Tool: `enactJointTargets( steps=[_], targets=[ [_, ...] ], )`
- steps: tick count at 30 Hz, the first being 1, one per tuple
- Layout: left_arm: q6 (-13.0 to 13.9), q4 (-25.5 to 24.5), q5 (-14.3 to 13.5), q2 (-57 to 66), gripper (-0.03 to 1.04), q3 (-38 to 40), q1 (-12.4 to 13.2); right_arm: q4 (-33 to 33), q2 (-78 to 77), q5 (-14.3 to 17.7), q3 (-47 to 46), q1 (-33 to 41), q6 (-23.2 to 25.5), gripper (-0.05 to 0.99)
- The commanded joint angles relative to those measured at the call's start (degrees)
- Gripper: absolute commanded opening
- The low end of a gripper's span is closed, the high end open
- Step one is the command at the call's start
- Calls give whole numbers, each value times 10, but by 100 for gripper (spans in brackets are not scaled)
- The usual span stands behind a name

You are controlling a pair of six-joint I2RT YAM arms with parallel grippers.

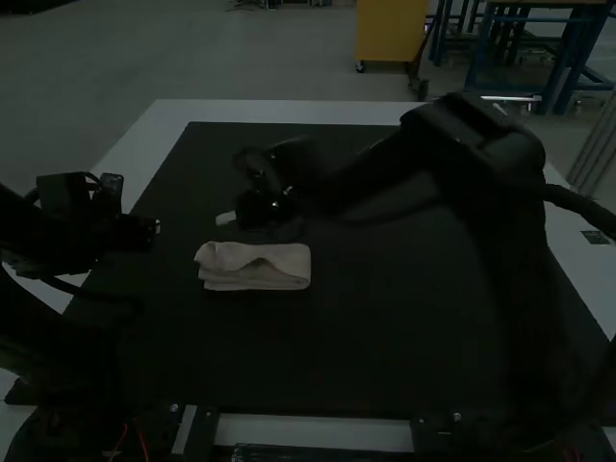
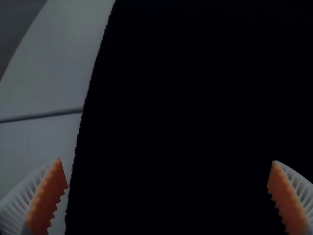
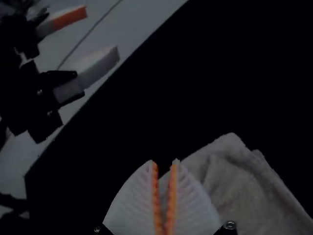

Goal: Fold the towel.

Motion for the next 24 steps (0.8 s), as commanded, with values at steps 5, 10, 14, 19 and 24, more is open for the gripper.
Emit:
enactJointTargets(
  steps=[5, 10, 14, 19, 24],
  targets=[
    [5, 3, 1, -10, 97, -4, 1, 42, -30, -13, -65, -20, -8, -2],
    [5, 3, 3, -10, 97, -4, 1, 87, -26, -13, -98, -18, -4, -2],
    [5, 3, 5, -10, 97, -7, 1, 111, -12, -14, -107, -16, -1, -2],
    [3, 3, 5, -10, 97, -9, 1, 140, 14, -14, -113, -14, 5, -2],
    [-1, 4, 10, -10, 97, -4, 1, 172, 37, -15, -111, -14, 11, -2]
  ],
)
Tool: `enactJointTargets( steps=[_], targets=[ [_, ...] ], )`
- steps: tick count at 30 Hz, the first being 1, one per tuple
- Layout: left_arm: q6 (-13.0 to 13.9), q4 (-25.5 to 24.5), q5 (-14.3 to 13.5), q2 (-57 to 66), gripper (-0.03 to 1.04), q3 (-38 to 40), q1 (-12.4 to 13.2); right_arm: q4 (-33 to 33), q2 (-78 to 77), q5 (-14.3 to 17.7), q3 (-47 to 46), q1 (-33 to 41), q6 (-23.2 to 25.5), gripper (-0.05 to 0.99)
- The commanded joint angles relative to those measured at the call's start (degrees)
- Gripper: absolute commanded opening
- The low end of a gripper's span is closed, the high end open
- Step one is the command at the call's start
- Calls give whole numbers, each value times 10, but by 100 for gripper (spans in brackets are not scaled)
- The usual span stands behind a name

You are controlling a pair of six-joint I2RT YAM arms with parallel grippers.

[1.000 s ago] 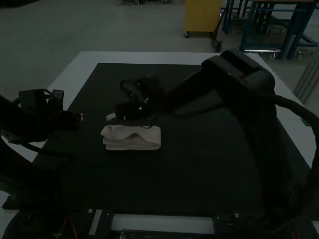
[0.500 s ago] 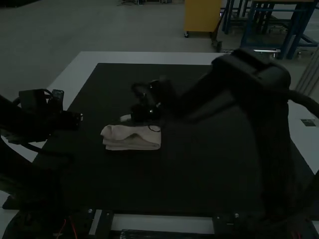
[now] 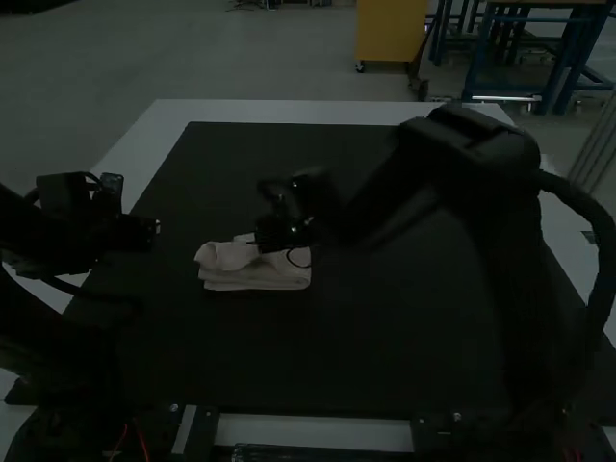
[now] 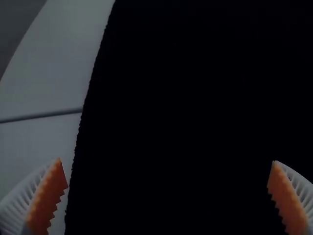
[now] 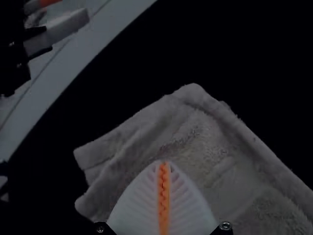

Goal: Fold the towel.

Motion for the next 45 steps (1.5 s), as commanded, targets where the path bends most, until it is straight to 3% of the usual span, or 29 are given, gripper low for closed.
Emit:
enactJointTargets(
  steps=[1, 25, 28, 34, 37, 42, 45],
  targets=[
    [-2, 5, 11, -10, 97, -5, 1, 23, 9, -8, -2, 3, 12, -2],
    [-7, 0, 14, -37, 97, -1, 1, 103, 120, -11, 11, 30, 28, -2],
    [-12, 0, 14, -42, 97, 3, 1, 104, 115, -14, 11, 25, 41, -2],
    [-47, -9, 15, -56, 97, 60, -4, 64, -25, -15, 16, -27, 61, -2],
    [-77, -19, 15, -56, 97, 116, -26, 15, -126, -15, 24, -82, 62, -2],
    [-134, -49, 7, -57, 97, 217, -101, -54, -317, 9, 49, -184, 61, 1],
    [-167, -74, -1, -66, 97, 270, -146, -79, -441, 24, 53, -251, 61, 29]
  ],
)
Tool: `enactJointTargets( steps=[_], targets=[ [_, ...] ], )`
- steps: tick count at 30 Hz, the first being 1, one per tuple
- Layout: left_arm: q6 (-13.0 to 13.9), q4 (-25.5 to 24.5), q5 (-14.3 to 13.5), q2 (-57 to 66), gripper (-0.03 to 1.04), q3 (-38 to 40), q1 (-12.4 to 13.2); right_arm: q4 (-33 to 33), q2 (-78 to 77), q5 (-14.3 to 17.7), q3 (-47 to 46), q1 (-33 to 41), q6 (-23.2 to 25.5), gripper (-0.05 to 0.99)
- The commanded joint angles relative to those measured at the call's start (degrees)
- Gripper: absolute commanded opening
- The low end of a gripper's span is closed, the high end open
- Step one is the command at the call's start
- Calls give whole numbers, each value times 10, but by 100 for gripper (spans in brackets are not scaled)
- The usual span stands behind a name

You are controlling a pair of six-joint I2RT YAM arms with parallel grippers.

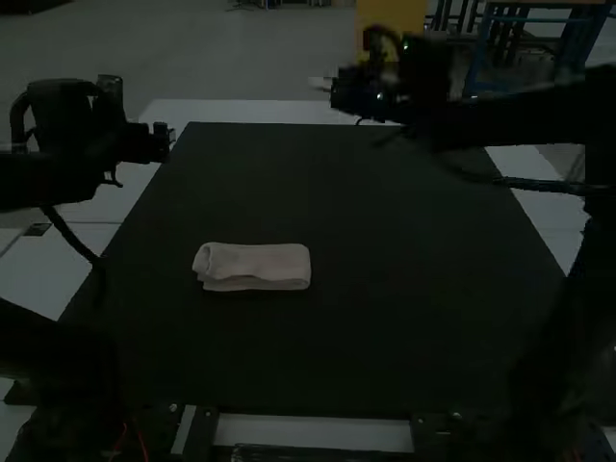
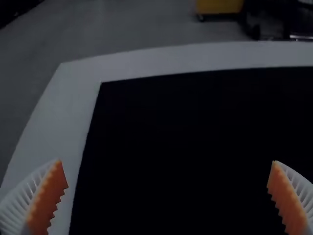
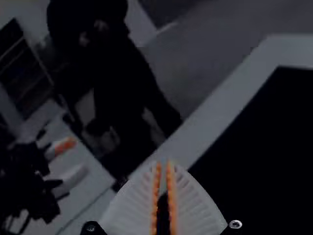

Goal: Fold the towel.

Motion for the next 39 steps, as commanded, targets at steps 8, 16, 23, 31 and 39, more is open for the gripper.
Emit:
enactJointTargets(
  steps=[8, 16, 23, 31, 39],
  targets=[
    [-83, -59, -6, -123, 97, 69, -64, -56, -418, -4, -61, -237, 2, 76],
    [-112, -57, -1, -324, 97, -5, -81, -86, -690, -46, -143, -360, 53, 82],
    [-118, -64, -14, -523, 97, -85, -79, -123, -827, -18, -181, -346, 81, 82],
    [-95, -130, -36, -646, 97, -127, -75, -226, -902, 51, -202, -339, 21, 91],
    [124, -75, -10, -648, 97, -227, -78, -285, -902, 149, -363, -338, -213, 91]
  ],
)
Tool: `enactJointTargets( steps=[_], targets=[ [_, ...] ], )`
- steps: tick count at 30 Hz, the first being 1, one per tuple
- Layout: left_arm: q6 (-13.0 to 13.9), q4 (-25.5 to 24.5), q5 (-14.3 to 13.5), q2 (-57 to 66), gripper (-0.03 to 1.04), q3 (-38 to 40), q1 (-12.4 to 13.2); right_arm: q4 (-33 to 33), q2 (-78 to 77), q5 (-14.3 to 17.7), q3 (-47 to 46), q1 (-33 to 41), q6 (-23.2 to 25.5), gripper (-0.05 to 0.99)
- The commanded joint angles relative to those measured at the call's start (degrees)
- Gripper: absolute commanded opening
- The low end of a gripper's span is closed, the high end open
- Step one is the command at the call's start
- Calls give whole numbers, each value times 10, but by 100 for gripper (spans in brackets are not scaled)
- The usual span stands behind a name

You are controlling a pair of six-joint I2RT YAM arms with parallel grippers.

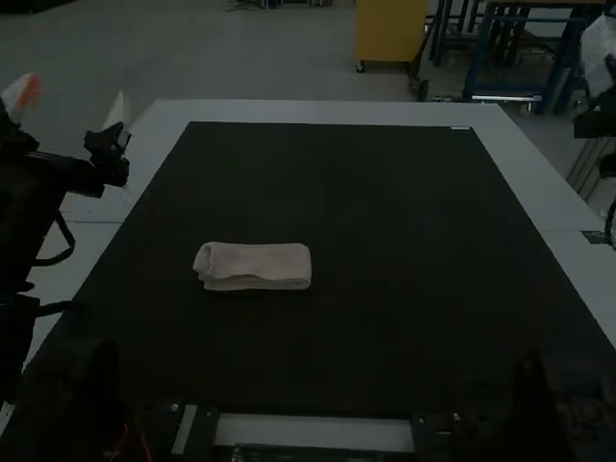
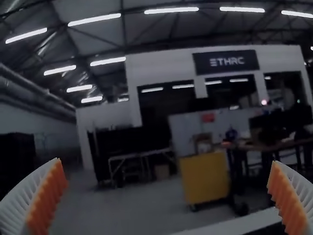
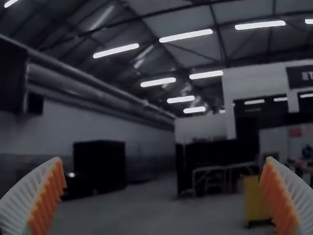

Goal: Fold the towel.

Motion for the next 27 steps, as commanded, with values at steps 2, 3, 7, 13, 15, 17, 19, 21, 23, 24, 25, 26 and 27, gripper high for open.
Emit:
enactJointTargets(
  steps=[2, 3, 7, 13, 15, 17, 19, 21, 23, 24, 25, 26, 27],
  targets=[
    [123, 79, 36, -1, 97, -83, 0, 11, -4, 43, -122, 5, -126, 91],
    [116, 106, 46, -1, 97, -103, 0, 11, -4, 42, -151, 5, -121, 91],
    [44, 122, 49, -1, 97, -153, 1, 44, -4, 18, -217, 4, -100, 91],
    [10, 103, 43, -1, 97, -191, 4, 128, -4, 74, -263, 2, -129, 91],
    [10, 75, 41, -1, 97, -198, 4, 130, -4, 126, -293, 2, -131, 91],
    [10, 43, 20, -1, 97, -199, 5, 133, -4, 171, -333, 2, -143, 91],
    [10, 17, -45, -1, 97, -203, 5, 134, -4, 188, -366, 2, -154, 91],
    [10, 7, -99, -1, 97, -207, 4, 84, -4, 200, -379, 2, -169, 91],
    [10, -10, -113, -1, 97, -208, 4, 23, -4, 200, -379, 2, -191, 91],
    [10, -20, -125, -1, 97, -208, 5, 11, -4, 199, -379, 2, -195, 91],
    [10, -30, -129, -1, 97, -208, 5, 8, -4, 198, -380, 2, -199, 91],
    [12, -42, -129, -1, 97, -208, 4, 5, -4, 198, -380, 2, -201, 91],
    [12, -58, -129, -1, 97, -208, 5, -7, -4, 195, -380, 2, -208, 91]
  ],
)
